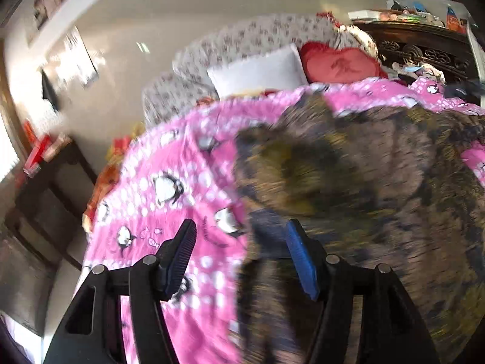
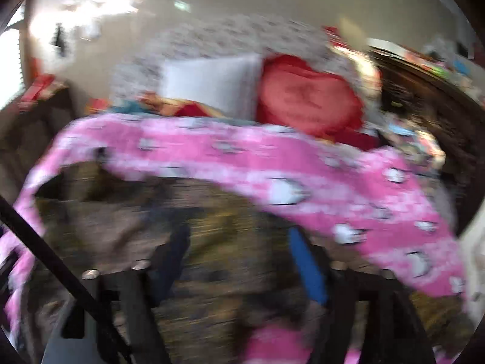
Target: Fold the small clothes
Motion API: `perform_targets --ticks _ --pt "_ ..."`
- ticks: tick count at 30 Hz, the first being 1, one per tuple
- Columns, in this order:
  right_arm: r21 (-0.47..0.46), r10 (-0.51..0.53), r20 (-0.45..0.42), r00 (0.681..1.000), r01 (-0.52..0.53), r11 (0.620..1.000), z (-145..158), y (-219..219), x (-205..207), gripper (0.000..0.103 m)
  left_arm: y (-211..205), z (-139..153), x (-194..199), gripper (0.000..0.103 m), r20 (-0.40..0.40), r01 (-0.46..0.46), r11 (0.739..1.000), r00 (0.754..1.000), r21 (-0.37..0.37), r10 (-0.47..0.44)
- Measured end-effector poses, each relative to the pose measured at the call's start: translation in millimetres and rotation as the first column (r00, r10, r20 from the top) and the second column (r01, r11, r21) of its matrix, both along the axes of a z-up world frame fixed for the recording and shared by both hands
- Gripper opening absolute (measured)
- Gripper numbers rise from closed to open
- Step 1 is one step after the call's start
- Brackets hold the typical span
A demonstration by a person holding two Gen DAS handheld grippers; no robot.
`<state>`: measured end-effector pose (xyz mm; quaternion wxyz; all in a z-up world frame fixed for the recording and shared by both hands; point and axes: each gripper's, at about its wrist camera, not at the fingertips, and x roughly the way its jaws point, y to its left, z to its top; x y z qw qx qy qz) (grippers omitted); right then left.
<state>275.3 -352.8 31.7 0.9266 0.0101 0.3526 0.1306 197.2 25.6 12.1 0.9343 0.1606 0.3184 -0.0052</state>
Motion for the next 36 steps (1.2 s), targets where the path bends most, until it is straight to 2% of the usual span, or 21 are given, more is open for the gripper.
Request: perform_targets --ticks 2,4,5,7,8,11,13,16,17,18,20,22,24,25,27,28,30,31,32,34,36 --pt "0.057 0.048 -0.051 0.998 -0.046 0.997 -13 18 -10 0.081 4 1 10 0.06 0.044 0.075 0.995 0.996 0.073 -0.078" --pt "0.109 0.083 -0.094 0.992 -0.072 0.991 -29 33 -28 0.081 0 7 15 0.06 0.064 0.187 0.972 0.978 0.144 -0.198" --pt "0.139 0.118 -0.107 0.987 -0.103 0.985 -36 40 -38 0.081 -2 11 20 0.06 0.034 0.257 0.953 0.963 0.158 -0.266" --pt "0.176 0.186 -0.111 0.976 -0.165 0.97 -52 53 -60 0.081 -3 17 30 0.06 -0.017 0.339 0.928 0.94 0.155 -0.341" --pt "0.176 0.195 -0.113 0.974 -0.173 0.969 -59 56 -67 0.081 -5 22 33 0.06 -0.048 0.393 0.909 0.92 0.14 -0.39" --pt "0.174 0.198 -0.116 0.973 -0.177 0.969 -84 60 -79 0.081 -13 37 38 0.063 -0.113 0.553 0.828 0.832 0.094 -0.543" --pt "0.195 0.187 -0.145 0.972 -0.157 0.968 -104 60 -77 0.081 -18 44 47 0.068 -0.141 0.591 0.801 0.805 0.101 -0.576" --pt "0.204 0.165 -0.149 0.975 -0.133 0.97 -120 55 -81 0.08 -30 35 62 0.068 -0.258 0.63 0.762 0.769 0.152 -0.585" --pt "0.204 0.164 -0.14 0.976 -0.133 0.97 -118 55 -81 0.08 -33 33 64 0.061 -0.283 0.638 0.752 0.762 0.168 -0.583" --pt "0.192 0.162 -0.138 0.977 -0.134 0.972 -119 56 -82 0.08 -37 29 67 0.036 -0.319 0.655 0.735 0.745 0.178 -0.586" --pt "0.169 0.161 -0.143 0.977 -0.136 0.976 -120 58 -82 0.08 -38 22 72 0.003 -0.39 0.663 0.73 0.724 0.164 -0.569" --pt "0.16 0.159 -0.145 0.977 -0.135 0.978 -121 58 -82 0.08 -38 12 76 0.003 -0.431 0.673 0.716 0.711 0.186 -0.556" --pt "0.161 0.158 -0.145 0.977 -0.134 0.978 -121 60 -82 0.08 -38 7 78 0.003 -0.442 0.664 0.718 0.719 0.209 -0.536" --pt "0.161 0.157 -0.144 0.977 -0.134 0.978 -120 60 -82 0.08 -36 7 82 0.003 -0.436 0.651 0.724 0.733 0.228 -0.522" --pt "0.16 0.156 -0.143 0.977 -0.132 0.978 -122 65 -80 0.08 -32 10 96 0.003 -0.399 0.58 0.756 0.798 0.303 -0.452" --pt "0.156 0.154 -0.142 0.978 -0.132 0.979 -122 66 -81 0.08 -28 12 111 0.003 -0.351 0.502 0.783 0.854 0.366 -0.384" --pt "0.143 0.152 -0.142 0.978 -0.132 0.981 -123 69 -82 0.08 -22 16 130 0.003 -0.292 0.403 0.814 0.908 0.417 -0.3" --pt "0.135 0.151 -0.142 0.978 -0.132 0.982 -123 71 -81 0.08 -20 17 141 0.003 -0.279 0.37 0.829 0.922 0.419 -0.27" --pt "0.127 0.149 -0.142 0.979 -0.132 0.983 -124 74 -81 0.08 -20 15 146 0.003 -0.29 0.369 0.834 0.92 0.41 -0.265" --pt "0.114 0.147 -0.142 0.979 -0.132 0.985 -124 78 -81 0.08 -25 4 152 0.003 -0.313 0.382 0.82 0.913 0.427 -0.263" --pt "0.117 0.147 -0.143 0.979 -0.131 0.984 -124 80 -81 0.08 -28 -12 157 0.008 -0.313 0.35 0.805 0.925 0.48 -0.216"
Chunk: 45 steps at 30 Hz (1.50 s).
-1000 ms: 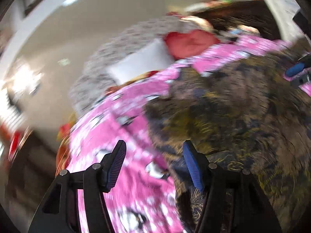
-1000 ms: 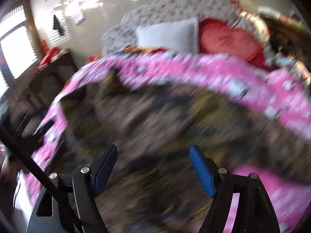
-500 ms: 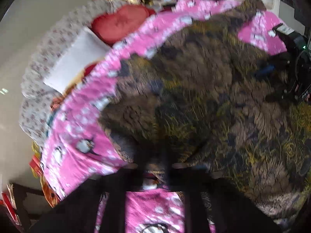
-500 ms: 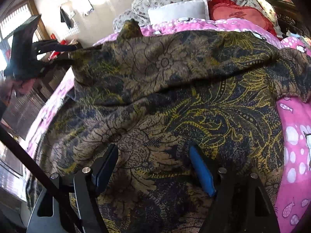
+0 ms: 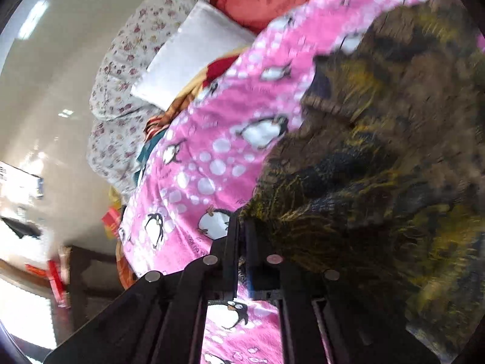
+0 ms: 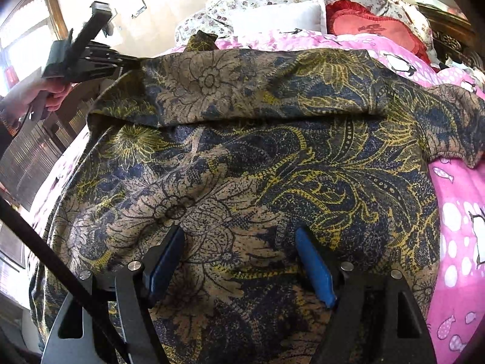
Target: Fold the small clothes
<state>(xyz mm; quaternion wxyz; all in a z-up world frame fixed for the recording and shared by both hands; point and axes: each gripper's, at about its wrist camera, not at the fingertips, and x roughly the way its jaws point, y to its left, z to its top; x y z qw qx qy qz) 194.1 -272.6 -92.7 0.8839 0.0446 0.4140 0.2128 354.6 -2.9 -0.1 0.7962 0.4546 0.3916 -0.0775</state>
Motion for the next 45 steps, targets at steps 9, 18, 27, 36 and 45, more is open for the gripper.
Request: perform_targets --ticks 9,18,27,36,45 --pt "0.07 -0.18 0.134 0.975 0.172 0.983 94 -56 52 0.087 11 -26 -18 0.005 0.1 -0.078 0.997 0.992 -0.007 0.078" --pt "-0.068 -0.117 0.142 0.983 0.128 0.989 125 9 144 0.086 36 5 -30 0.071 0.074 -0.135 0.936 0.983 -0.325 0.168" --pt "0.054 0.01 0.099 0.995 -0.015 0.998 64 3 28 0.086 85 38 -64 0.095 -0.069 -0.201 0.682 0.974 -0.703 0.216" --pt "-0.018 0.001 0.048 0.999 -0.001 1.0 5 18 13 0.085 93 -23 -26 0.075 -0.405 -0.472 0.43 0.881 -0.769 0.243" --pt "-0.027 -0.031 0.049 0.998 0.032 0.999 4 17 16 0.085 85 -12 -38 0.007 -0.344 -0.505 0.397 0.844 -0.766 0.411"
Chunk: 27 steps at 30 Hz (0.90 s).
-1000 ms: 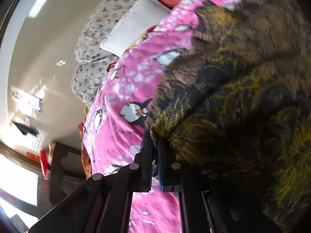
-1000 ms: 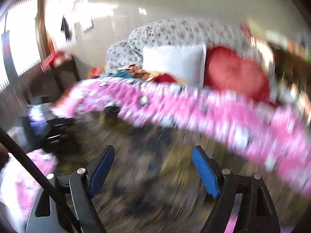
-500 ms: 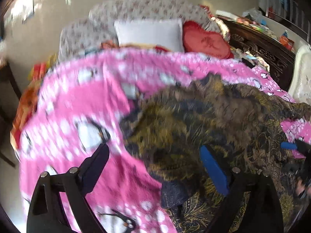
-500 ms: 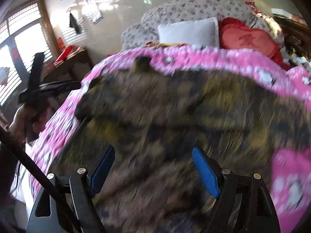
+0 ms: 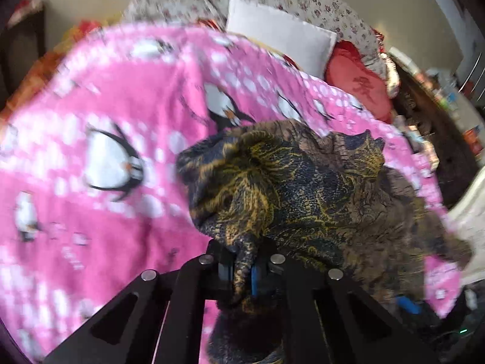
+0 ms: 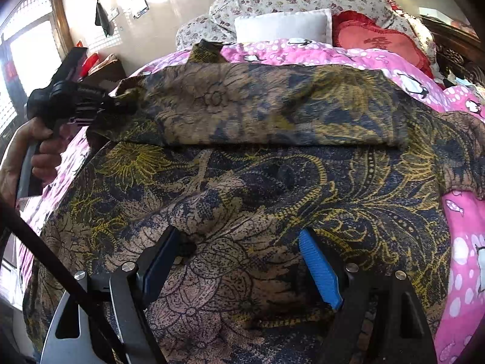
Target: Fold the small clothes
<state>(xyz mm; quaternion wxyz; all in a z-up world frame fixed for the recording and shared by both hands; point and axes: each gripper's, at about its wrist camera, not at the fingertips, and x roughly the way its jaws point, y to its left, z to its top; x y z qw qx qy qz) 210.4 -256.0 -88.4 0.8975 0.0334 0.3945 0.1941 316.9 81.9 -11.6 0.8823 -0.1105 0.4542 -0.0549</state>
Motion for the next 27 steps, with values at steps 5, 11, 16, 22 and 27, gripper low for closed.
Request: perform_targets --ticks 5,11,16,22,27 --pt "0.029 -0.085 0.01 0.996 0.085 0.996 2 -16 0 0.086 24 18 -18 0.007 0.046 -0.095 0.989 0.995 0.115 0.09" --pt "0.014 -0.081 -0.002 0.997 0.081 0.997 0 -16 5 0.086 58 -1 -20 0.007 0.044 -0.2 0.969 0.98 0.144 0.195" --pt "0.027 -0.096 0.005 0.995 0.095 0.995 2 -20 4 0.086 28 -24 -17 0.014 0.1 -0.148 0.932 0.988 0.33 0.121" --pt "0.143 -0.142 0.098 0.985 0.127 0.982 55 -33 13 0.086 62 4 -39 0.047 0.165 -0.22 0.928 0.97 0.301 0.176" --pt "0.059 0.057 0.087 0.995 -0.062 0.996 79 13 69 0.086 73 38 -66 0.05 0.243 -0.281 0.937 0.942 0.206 0.23"
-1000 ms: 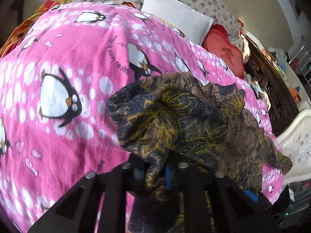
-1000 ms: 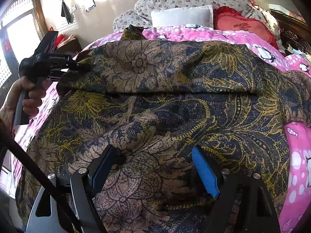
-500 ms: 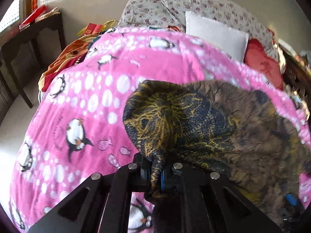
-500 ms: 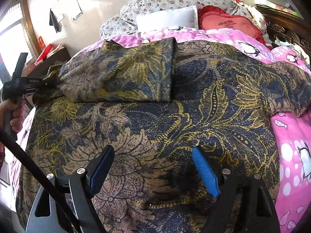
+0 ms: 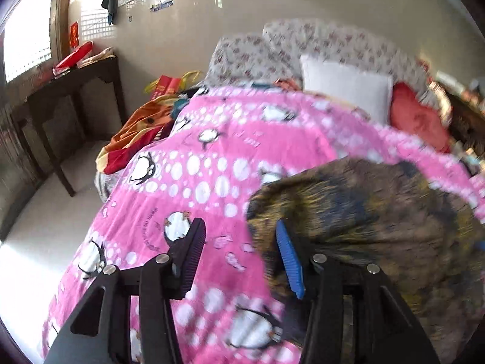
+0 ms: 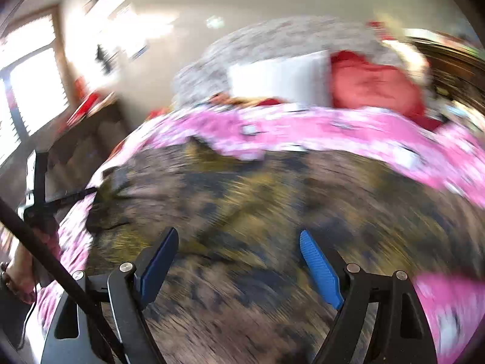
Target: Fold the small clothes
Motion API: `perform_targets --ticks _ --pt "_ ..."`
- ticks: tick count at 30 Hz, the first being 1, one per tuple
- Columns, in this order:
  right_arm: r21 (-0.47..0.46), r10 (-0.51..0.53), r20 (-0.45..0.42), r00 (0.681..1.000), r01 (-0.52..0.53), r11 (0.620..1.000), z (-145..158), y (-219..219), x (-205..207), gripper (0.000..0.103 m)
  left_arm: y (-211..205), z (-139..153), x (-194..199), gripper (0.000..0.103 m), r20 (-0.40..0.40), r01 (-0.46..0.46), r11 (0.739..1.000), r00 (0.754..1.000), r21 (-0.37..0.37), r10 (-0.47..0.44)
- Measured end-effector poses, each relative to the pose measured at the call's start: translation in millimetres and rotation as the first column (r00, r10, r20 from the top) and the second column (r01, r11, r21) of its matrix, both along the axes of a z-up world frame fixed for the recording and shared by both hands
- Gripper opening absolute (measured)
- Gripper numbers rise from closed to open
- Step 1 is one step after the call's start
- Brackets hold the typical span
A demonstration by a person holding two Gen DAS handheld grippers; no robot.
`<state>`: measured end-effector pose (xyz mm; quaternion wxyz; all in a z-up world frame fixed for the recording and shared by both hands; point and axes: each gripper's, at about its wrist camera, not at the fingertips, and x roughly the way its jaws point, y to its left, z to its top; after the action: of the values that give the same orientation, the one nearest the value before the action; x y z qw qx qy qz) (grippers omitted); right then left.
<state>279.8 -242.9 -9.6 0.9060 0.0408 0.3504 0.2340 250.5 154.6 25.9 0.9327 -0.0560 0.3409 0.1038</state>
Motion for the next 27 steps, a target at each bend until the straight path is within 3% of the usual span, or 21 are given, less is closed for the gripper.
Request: perform_targets --ticks 3,5,6,8,9,10,11,13,16,20,23,27 --pt "-0.019 0.144 -0.07 0.987 -0.146 0.989 -17 19 30 0.083 -19 12 -15 0.054 0.049 0.05 0.999 0.998 -0.018 -0.049" --pt "-0.21 0.043 -0.051 0.998 -0.053 0.976 -34 16 48 0.079 -37 15 -20 0.058 0.062 0.101 0.995 0.993 -0.021 -0.1" --pt "-0.233 0.016 -0.008 1.0 -0.017 0.972 -34 12 51 0.066 -47 14 -19 0.061 0.057 0.128 0.991 0.99 -0.03 -0.126" --pt "-0.243 -0.056 -0.027 0.998 0.048 0.969 -31 0 63 0.062 -66 10 -18 0.064 0.032 0.183 0.982 0.983 -0.052 -0.181" --pt "-0.272 -0.112 -0.022 0.993 0.102 0.957 -29 -4 67 0.069 -78 7 -17 0.064 0.016 0.213 0.976 0.977 -0.053 -0.213" --pt "-0.298 -0.165 -0.021 0.986 0.151 0.943 -29 -8 70 0.092 -91 4 -16 0.064 0.007 0.242 0.969 0.97 -0.039 -0.242" --pt "-0.29 -0.198 -0.04 0.979 0.178 0.94 -30 -12 71 0.095 -104 2 -17 0.064 0.002 0.265 0.964 0.964 -0.019 -0.265" --pt "-0.221 -0.173 -0.077 0.982 0.152 0.963 -24 -19 59 0.085 -127 -2 -19 0.064 -0.013 0.291 0.957 0.957 -0.01 -0.291" --pt "-0.186 -0.144 0.028 0.989 0.147 0.972 4 -37 14 0.083 -165 -9 -22 0.064 -0.046 0.345 0.938 0.937 -0.028 -0.346" --pt "-0.138 -0.248 0.035 0.968 0.251 0.958 34 -118 -37 0.087 -221 -19 -36 0.068 -0.072 0.417 0.909 0.907 0.016 -0.415" --pt "-0.108 -0.396 0.014 0.918 0.395 0.912 52 -205 -78 0.088 -263 -34 -53 0.071 -0.084 0.474 0.876 0.88 0.09 -0.467" --pt "0.059 -0.554 -0.123 0.823 0.563 0.824 60 -322 -140 0.093 -295 -64 -64 0.072 -0.125 0.518 0.846 0.854 0.125 -0.505"
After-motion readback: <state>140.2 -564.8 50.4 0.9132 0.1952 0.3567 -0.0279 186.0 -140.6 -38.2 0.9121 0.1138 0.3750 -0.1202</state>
